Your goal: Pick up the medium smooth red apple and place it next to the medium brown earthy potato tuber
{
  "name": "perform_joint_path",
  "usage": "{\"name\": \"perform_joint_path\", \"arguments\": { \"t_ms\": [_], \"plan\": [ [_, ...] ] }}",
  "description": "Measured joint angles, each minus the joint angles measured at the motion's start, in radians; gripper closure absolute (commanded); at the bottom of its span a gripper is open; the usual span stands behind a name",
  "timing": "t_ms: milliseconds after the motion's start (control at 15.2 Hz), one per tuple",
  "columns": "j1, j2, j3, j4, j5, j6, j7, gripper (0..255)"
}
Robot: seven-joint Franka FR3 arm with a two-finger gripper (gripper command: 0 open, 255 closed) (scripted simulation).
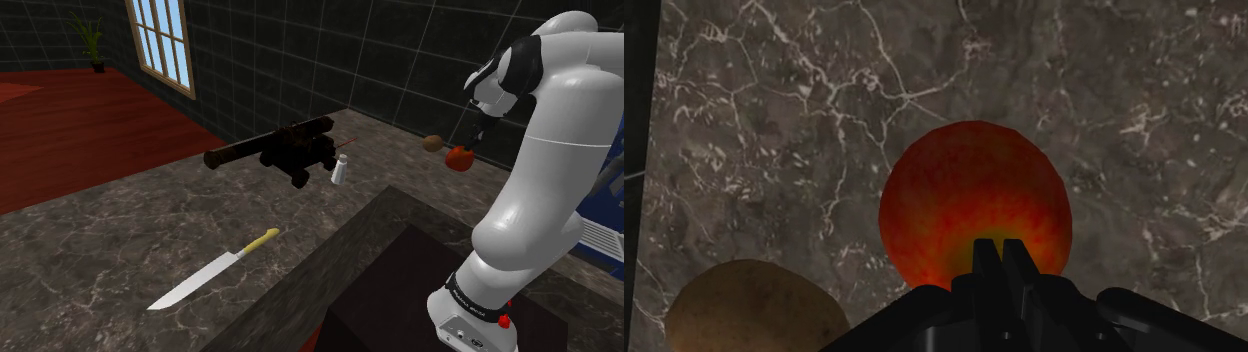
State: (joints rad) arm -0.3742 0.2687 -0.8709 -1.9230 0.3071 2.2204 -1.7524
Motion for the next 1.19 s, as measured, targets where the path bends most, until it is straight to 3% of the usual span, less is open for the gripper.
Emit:
{"name": "perform_joint_path", "arguments": {
  "t_ms": [462, 528, 924, 1188],
  "plan": [
    [-0.001, 0.004, 0.003, -0.005, 0.005, 0.008, -0.003, 255],
    [-0.001, 0.004, 0.003, -0.005, 0.005, 0.008, -0.003, 0],
    [-0.001, 0.004, 0.003, -0.005, 0.005, 0.009, -0.003, 0],
    [0.035, -0.069, -0.028, 0.021, -0.071, -0.062, 0.049, 0]
  ]
}}
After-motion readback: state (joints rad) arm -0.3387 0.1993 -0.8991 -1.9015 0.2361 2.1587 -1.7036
